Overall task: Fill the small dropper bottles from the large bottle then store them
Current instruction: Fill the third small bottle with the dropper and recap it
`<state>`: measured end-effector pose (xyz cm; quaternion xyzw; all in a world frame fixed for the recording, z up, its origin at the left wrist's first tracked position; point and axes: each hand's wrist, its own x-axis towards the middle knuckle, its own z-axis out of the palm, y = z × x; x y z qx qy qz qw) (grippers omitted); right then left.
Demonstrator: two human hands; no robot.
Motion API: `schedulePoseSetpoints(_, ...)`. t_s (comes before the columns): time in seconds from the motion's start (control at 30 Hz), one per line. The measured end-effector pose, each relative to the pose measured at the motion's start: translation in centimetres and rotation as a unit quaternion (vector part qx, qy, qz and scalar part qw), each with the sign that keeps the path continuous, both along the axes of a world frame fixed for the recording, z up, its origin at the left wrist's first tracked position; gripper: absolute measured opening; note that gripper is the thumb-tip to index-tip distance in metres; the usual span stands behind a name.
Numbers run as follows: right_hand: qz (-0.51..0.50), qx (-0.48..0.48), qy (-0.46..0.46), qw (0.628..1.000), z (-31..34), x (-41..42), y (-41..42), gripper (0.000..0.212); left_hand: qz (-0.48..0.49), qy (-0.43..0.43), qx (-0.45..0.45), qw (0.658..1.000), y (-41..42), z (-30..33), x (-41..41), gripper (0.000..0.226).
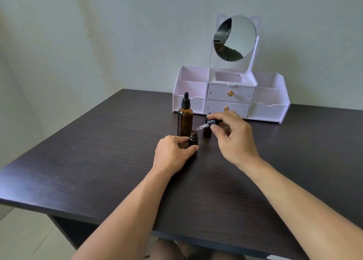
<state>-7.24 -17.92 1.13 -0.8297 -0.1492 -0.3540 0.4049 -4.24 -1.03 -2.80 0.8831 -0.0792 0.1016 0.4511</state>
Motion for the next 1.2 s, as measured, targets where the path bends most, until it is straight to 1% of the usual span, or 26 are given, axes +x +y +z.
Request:
schedulePoseSetpoints(0.23,0.015,-0.053,0.004,0.998,-0.3,0.3,0.3,0.03,-0.02,0.018,0.034,0.999,-0.1,0.1,-0.1,0.054)
schedulePoseSetpoints(0.47,0.028,-0.03,0.042,0.998,-0.3,0.5,0.9,0.033,-0.028,0.017,0.053,0.998,0.0,0.1,-0.1,0.052)
schedulePoseSetpoints(0.63,0.029,-0.027,0.049,0.998,-0.4,0.7,1.0,0.031,-0.031,0.019,0.058,0.998,-0.2,0.2,-0.1,0.053)
schedulePoseSetpoints(0.87,0.049,-0.064,0.095,0.992,-0.6,0.8,1.3,0.033,-0.033,0.011,0.072,0.997,-0.2,0.2,-0.2,0.052)
schedulePoseSetpoints(0.97,0.048,-0.074,0.111,0.99,-0.7,0.7,1.4,0.036,-0.034,0.011,0.076,0.996,-0.2,0.1,-0.1,0.051)
schedulePoseSetpoints(1.07,0.027,-0.08,0.108,0.991,-0.5,0.7,1.4,0.039,-0.032,0.012,0.077,0.996,-0.2,0.1,0.0,0.05)
schedulePoseSetpoints(1.2,0.02,-0.066,0.136,0.988,-0.4,0.6,1.3,0.055,-0.029,0.013,0.078,0.996,-0.1,-0.1,0.0,0.051)
